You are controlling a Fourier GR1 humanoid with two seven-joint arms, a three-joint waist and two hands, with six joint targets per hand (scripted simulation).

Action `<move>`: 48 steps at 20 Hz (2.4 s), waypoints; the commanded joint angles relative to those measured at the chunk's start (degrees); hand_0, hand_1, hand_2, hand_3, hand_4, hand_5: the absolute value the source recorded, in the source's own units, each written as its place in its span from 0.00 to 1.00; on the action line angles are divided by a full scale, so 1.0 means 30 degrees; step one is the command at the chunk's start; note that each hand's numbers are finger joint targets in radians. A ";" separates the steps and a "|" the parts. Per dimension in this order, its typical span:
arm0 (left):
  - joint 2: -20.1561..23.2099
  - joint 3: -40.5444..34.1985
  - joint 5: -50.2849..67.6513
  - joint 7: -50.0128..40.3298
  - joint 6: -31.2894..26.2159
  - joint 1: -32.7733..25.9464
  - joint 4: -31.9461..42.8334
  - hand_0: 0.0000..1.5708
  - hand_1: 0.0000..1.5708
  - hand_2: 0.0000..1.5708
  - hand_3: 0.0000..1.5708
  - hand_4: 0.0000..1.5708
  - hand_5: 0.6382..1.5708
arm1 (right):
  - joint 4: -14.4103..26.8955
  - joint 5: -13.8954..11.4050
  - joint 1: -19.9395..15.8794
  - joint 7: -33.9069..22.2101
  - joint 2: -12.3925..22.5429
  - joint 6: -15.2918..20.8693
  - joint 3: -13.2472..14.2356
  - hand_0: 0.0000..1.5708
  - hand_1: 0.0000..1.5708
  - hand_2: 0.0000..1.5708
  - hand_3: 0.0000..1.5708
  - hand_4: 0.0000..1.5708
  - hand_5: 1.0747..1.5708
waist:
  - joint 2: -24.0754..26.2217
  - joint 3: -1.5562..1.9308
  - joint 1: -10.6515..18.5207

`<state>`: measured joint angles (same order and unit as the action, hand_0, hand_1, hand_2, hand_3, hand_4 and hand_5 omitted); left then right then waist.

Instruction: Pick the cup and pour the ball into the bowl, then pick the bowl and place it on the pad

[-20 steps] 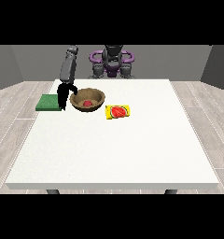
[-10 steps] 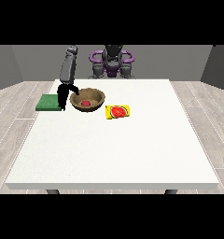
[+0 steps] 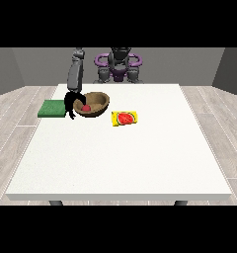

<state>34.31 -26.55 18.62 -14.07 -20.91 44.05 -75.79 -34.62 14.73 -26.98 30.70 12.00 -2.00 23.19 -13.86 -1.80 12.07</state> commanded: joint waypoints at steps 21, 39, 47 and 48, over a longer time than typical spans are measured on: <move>0.1350 -0.1585 0.0043 0.1656 -0.0956 -0.1896 0.3016 0.00 0.00 0.00 0.00 0.77 0.96 | -0.2465 -0.2079 0.0638 -1.0405 0.7985 0.1922 -0.2185 1.00 1.00 1.00 0.53 0.66 0.98 | 0.0919 0.0539 -0.1711; 0.3895 -0.3019 0.0455 0.5633 -0.2762 -0.3385 0.6745 0.00 0.00 0.00 0.00 0.77 0.98 | -0.2504 -0.1613 -0.1468 -1.1759 0.8665 0.1081 -0.1294 1.00 1.00 1.00 0.27 0.68 0.99 | -0.0336 0.0594 -0.3100; 0.2997 -0.2164 0.0073 0.5953 -0.2110 -0.4582 0.6092 0.00 0.00 0.00 0.00 0.77 0.98 | -0.0996 -0.1317 -0.1236 -1.1216 0.7164 0.0502 -0.1332 1.00 1.00 1.00 0.37 0.64 1.00 | 0.0759 0.0604 -0.2903; 0.4145 -0.2772 0.0447 0.6144 -0.2734 -0.4105 0.6957 0.00 0.00 0.00 0.00 0.77 0.99 | -0.1060 -0.1312 -0.1056 -1.0724 0.6869 0.0773 -0.1267 1.00 1.00 1.00 0.35 0.65 1.00 | 0.0186 0.0602 -0.3160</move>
<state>44.55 -34.15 19.44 3.21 -27.81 31.88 -56.99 -38.74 10.50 -30.47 -2.48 34.22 0.43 19.30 -13.00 0.00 3.23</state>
